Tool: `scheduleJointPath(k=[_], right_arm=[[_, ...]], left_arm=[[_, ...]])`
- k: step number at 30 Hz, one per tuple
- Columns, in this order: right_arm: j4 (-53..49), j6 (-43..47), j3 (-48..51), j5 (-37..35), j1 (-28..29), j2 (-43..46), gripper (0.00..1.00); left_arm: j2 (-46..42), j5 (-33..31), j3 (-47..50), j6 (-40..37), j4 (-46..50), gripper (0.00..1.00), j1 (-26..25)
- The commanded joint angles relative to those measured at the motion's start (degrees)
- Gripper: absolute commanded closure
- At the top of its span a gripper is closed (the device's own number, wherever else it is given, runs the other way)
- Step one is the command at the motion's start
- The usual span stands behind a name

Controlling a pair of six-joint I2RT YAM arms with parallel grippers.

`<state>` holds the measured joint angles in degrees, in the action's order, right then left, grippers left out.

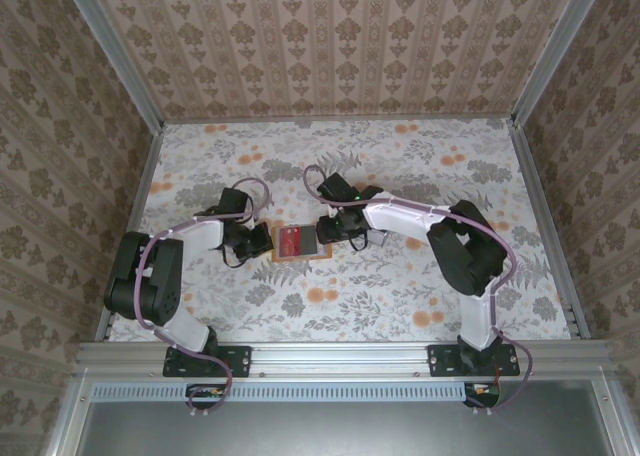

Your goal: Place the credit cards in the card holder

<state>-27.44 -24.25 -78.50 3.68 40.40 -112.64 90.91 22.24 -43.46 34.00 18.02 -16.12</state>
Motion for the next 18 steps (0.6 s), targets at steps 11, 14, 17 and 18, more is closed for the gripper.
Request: scheduleJointPath(k=[11,14,17,18], right_arm=[[-7.74,4.76,-8.21,-7.50,1.52,-7.24,0.51],[-8.54,4.76,-8.18,-9.65,1.57,-7.34,0.52],[-8.50,4.66,-7.85,-11.77,1.58,-7.23,0.55],[-8.53,4.65,-7.84,-12.26,1.60,-7.24,0.57]], left_arm=[[2.44,-1.41,-1.08,-1.66,3.34,1.00,-0.32],[2.43,-1.32,-1.10,-1.57,3.18,1.00,-0.29],[2.63,-1.26,-0.86,-1.48,2.83,1.00,-0.32],[2.75,-1.17,-0.83,-1.43,2.73,1.00,-0.32]])
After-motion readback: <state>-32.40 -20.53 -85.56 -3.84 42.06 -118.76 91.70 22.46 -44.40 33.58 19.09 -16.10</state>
